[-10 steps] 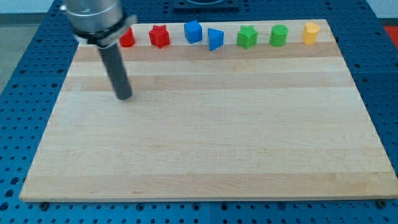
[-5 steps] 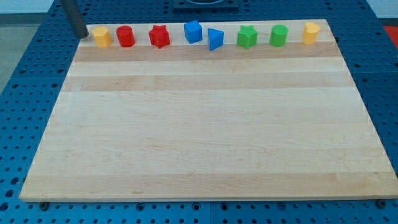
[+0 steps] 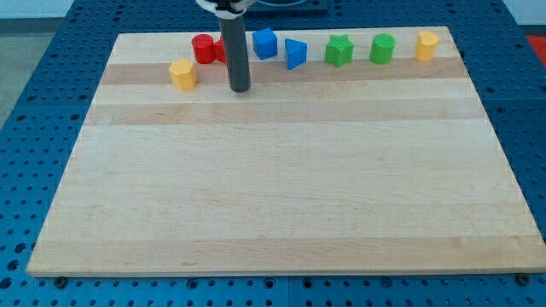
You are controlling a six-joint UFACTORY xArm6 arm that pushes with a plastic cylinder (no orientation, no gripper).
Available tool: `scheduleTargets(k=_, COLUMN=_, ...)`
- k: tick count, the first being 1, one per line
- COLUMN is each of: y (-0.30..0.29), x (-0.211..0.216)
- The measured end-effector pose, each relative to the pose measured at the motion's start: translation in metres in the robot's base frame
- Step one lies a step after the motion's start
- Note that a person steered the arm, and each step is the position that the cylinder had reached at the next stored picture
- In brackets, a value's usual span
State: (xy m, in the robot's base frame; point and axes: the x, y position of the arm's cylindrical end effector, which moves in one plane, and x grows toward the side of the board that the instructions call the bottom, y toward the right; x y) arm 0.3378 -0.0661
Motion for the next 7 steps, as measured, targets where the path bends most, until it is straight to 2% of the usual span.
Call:
scheduleTargets(k=2, y=-0.013, x=0.004)
scheduleTargets(k=3, y=-0.054, x=0.063)
scheduleTargets(k=4, y=-0.098, x=0.093)
scheduleTargets(k=5, y=-0.148, x=0.083)
scheduleTargets(k=6, y=-0.196, x=0.008)
scheduleTargets(k=7, y=-0.223, x=-0.117)
